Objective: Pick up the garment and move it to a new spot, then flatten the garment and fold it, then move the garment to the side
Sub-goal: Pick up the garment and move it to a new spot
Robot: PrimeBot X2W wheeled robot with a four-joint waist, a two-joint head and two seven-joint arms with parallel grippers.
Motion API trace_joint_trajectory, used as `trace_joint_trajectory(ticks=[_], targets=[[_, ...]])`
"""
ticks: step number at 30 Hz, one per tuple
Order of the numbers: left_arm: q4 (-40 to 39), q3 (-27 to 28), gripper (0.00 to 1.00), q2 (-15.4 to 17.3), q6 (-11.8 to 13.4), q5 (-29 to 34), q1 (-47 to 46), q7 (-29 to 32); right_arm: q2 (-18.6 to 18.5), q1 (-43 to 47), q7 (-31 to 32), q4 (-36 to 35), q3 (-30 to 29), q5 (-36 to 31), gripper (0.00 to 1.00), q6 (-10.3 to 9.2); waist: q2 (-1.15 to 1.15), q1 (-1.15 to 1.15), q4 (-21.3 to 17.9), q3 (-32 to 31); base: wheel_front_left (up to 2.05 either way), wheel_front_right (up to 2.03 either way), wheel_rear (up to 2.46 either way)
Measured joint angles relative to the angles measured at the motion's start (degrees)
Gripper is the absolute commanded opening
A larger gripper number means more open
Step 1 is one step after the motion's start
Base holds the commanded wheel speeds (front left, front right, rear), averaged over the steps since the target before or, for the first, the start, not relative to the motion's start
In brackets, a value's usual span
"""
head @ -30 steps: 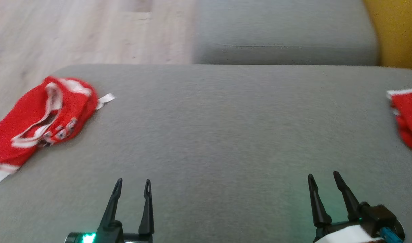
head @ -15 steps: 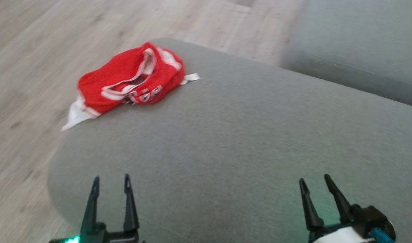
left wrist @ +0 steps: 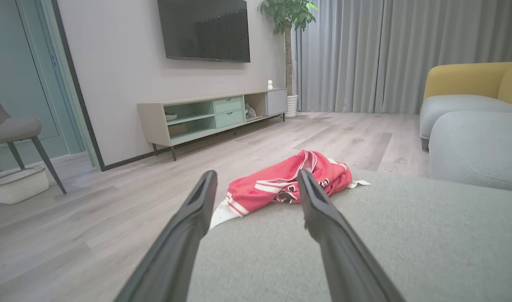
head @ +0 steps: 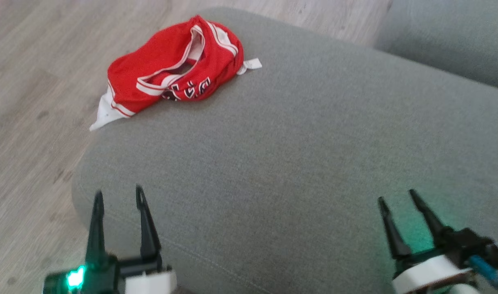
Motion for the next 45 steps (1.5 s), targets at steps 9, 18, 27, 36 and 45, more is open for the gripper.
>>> trace_joint_trajectory(ticks=[9, 18, 27, 36, 45], targets=[[4.37, 1.56, 1.0, -0.2, -2.82, 0.76, -19.79, -0.02, -9.32, 0.02, 0.0, -6.06, -6.25, -1.08, 1.0, 0.0, 0.0, 0.01, -0.17, 9.71, 0.0, 0.0, 0.0], [30.67, 6.05, 1.0, 1.19, -10.38, -3.45, -47.46, 0.07, -15.72, -0.21, -0.35, -12.65, -11.27, -1.47, 1.0, 0.0, 0.0, 0.0, -2.67, 20.22, 0.0, 0.0, 0.0], [55.98, 8.13, 1.0, 4.04, -15.91, -7.05, -66.84, 5.6, -18.2, -2.86, -1.26, -18.38, -12.41, -0.45, 1.0, 0.0, 0.0, 0.0, -8.17, 27.08, 0.0, 0.0, 0.0], [70.12, 9.35, 0.0, 5.66, -18.29, -9.42, -70.58, 6.45, -19.48, -5.32, -1.78, -22.01, -13.25, 0.04, 1.0, 0.0, 0.0, -0.01, -12.17, 32.3, 0.0, 0.0, 0.0], [62.45, 5.39, 0.0, 10.37, -16.12, -3.35, -70.86, 0.41, -15.5, -10.35, -1.65, -14.72, -10.03, 0.44, 1.0, -0.01, 0.0, 0.01, -13.84, 27.8, 0.0, 0.0, 0.0]])
